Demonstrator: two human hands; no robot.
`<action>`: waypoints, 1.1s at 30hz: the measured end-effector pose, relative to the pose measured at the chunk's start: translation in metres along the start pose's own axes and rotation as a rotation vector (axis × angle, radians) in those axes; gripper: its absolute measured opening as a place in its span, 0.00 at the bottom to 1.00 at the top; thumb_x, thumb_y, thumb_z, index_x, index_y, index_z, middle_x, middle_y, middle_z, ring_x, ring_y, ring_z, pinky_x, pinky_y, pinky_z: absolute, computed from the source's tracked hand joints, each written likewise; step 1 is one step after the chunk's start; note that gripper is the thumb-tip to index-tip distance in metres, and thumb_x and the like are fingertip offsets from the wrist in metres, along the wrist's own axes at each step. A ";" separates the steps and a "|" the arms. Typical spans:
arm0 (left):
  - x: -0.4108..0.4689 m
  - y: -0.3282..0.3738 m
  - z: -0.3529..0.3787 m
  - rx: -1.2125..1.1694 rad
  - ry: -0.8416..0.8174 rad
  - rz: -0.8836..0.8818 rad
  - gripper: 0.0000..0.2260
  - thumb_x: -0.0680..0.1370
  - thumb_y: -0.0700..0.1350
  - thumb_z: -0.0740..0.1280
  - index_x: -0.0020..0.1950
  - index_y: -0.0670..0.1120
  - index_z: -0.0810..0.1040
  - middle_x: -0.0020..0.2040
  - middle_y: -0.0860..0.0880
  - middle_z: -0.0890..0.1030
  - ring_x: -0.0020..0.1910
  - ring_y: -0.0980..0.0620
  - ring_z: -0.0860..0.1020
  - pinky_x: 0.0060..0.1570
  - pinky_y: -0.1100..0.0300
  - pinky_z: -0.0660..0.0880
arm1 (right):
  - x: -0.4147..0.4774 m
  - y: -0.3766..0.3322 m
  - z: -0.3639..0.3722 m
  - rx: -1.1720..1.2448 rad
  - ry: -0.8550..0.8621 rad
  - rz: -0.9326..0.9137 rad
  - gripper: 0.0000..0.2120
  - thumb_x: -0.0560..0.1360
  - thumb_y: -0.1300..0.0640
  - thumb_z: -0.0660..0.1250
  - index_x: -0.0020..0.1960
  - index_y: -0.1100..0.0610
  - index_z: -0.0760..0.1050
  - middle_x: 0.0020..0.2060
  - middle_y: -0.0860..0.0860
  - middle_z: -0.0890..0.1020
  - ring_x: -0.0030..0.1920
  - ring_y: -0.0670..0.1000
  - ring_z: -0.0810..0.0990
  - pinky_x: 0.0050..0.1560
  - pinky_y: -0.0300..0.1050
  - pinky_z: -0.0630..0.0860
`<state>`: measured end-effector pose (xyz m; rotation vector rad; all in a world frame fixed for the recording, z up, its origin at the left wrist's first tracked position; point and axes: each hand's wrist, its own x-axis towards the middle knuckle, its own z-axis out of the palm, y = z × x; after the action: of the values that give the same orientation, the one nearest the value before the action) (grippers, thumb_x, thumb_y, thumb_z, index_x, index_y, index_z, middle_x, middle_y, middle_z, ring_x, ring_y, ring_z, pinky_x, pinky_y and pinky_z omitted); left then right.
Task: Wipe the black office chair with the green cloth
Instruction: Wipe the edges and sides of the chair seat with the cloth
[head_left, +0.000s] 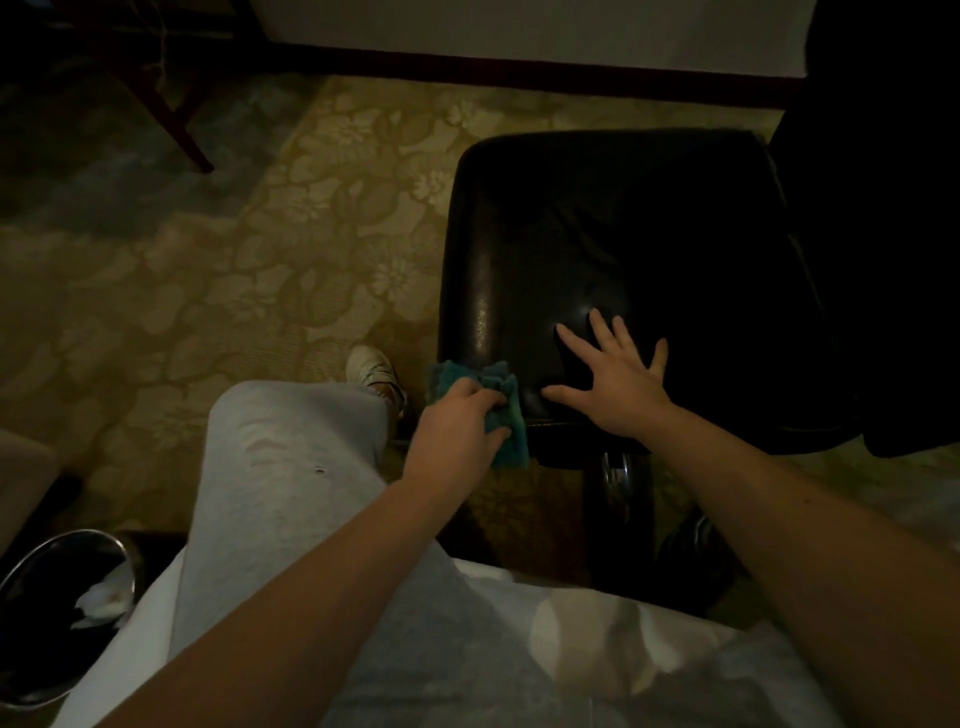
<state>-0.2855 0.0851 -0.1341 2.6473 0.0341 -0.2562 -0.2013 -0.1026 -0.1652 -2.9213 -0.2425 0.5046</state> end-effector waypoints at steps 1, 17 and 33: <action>0.000 0.005 0.003 -0.001 0.007 0.030 0.18 0.79 0.49 0.69 0.68 0.49 0.76 0.62 0.51 0.74 0.61 0.50 0.75 0.64 0.53 0.71 | -0.001 0.000 0.001 -0.009 0.006 0.000 0.39 0.72 0.28 0.58 0.77 0.35 0.44 0.78 0.46 0.40 0.77 0.51 0.36 0.72 0.69 0.37; 0.002 0.026 0.006 0.040 0.012 0.066 0.15 0.80 0.49 0.67 0.66 0.49 0.78 0.62 0.51 0.75 0.61 0.51 0.75 0.62 0.56 0.69 | -0.002 0.007 -0.006 -0.005 -0.050 -0.018 0.38 0.73 0.29 0.59 0.76 0.34 0.43 0.78 0.46 0.39 0.77 0.51 0.36 0.72 0.68 0.36; -0.002 0.023 0.007 0.036 0.009 -0.002 0.14 0.79 0.48 0.69 0.64 0.51 0.78 0.60 0.49 0.75 0.60 0.47 0.74 0.61 0.53 0.71 | -0.003 0.011 -0.005 -0.010 -0.046 -0.032 0.38 0.73 0.29 0.59 0.76 0.33 0.43 0.78 0.46 0.39 0.77 0.51 0.36 0.71 0.68 0.35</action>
<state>-0.2870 0.0614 -0.1291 2.6846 0.0356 -0.2481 -0.2012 -0.1143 -0.1617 -2.9126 -0.2979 0.5671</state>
